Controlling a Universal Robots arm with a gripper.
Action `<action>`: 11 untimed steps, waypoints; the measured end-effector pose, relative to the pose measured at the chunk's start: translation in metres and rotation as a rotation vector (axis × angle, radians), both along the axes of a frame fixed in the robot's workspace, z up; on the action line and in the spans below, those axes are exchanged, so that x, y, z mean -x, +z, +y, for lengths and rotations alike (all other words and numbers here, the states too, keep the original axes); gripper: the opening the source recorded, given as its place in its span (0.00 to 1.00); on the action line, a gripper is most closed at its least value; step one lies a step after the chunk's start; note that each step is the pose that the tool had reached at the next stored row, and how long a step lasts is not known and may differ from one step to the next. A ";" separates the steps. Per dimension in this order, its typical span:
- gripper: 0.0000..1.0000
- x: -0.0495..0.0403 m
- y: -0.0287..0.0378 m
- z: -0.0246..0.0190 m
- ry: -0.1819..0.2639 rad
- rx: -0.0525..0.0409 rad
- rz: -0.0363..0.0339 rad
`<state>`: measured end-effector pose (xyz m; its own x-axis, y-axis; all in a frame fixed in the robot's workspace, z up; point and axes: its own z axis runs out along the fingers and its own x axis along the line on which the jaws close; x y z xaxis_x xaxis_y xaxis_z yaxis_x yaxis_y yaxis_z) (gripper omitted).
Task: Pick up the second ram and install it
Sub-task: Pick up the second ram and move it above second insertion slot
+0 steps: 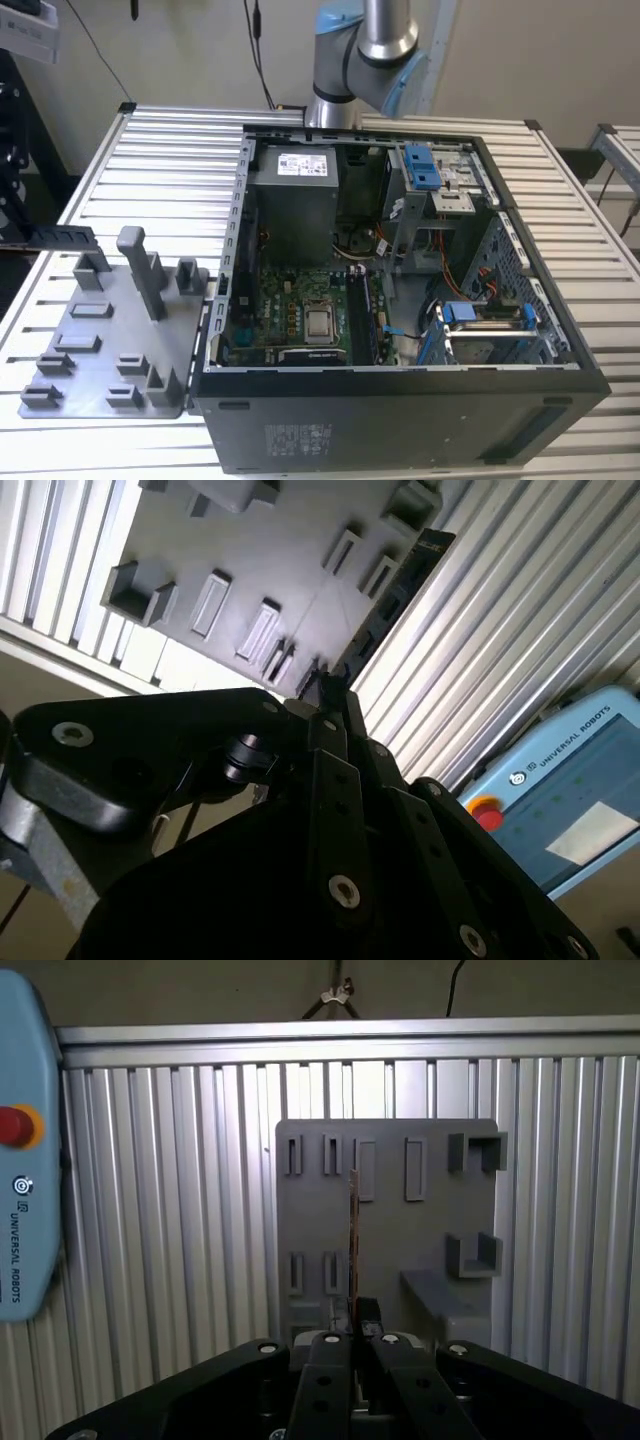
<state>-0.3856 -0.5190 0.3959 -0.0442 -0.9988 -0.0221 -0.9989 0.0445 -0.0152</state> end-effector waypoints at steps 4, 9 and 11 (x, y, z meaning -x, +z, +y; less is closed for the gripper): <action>0.14 -0.0101 0.0000 0.0000 0.000 -0.0001 0.0000; 0.14 -0.0207 0.0000 0.0000 0.000 -0.0001 -0.0001; 0.14 -0.0252 0.0000 0.0000 0.000 0.0000 0.0000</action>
<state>-0.3604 -0.5190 0.3959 -0.0442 -0.9988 -0.0221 -0.9989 0.0445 -0.0152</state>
